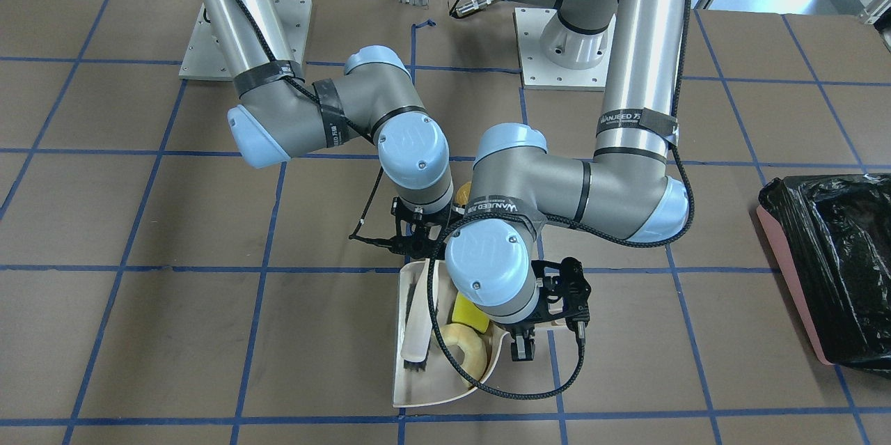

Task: Sweep and dump trash into bin
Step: 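Sweep the sponge and melon rind into the dustpan with the right gripper's brush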

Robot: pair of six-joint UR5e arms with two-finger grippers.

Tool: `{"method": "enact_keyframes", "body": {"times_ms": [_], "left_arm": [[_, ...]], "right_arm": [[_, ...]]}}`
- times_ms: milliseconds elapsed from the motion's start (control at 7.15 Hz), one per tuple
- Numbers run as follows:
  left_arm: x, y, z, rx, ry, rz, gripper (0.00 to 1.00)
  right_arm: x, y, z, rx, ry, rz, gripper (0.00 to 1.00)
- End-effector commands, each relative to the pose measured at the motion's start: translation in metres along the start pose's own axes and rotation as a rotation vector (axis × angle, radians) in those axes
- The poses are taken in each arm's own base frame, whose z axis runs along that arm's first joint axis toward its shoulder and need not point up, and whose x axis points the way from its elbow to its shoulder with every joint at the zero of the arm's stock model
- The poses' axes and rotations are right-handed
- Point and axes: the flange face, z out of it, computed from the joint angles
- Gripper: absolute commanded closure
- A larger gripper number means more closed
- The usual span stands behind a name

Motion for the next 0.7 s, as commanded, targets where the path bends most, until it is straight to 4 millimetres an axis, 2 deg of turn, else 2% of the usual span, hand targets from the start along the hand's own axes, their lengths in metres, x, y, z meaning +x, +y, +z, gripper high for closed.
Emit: {"method": "enact_keyframes", "body": {"times_ms": [0,140,280,420,559], "left_arm": [[0.013,-0.032,-0.002,-0.124,0.078,0.045,1.0],[0.011,-0.041,-0.005,-0.141,0.081,0.074,1.0],[0.012,-0.062,-0.006,-0.152,0.083,0.064,1.0],[0.012,-0.075,-0.003,-0.187,0.078,0.076,1.0],[0.01,-0.088,-0.003,-0.202,0.078,0.082,1.0]], "right_arm": [[-0.004,0.017,-0.005,-0.022,0.054,0.007,0.97],[0.016,0.03,-0.03,-0.025,0.165,-0.029,0.97],[0.031,0.041,-0.056,-0.041,0.21,-0.07,0.97],[0.04,0.042,-0.066,-0.052,0.215,-0.061,0.97],[0.053,0.04,-0.063,-0.061,0.275,-0.11,0.97]]}}
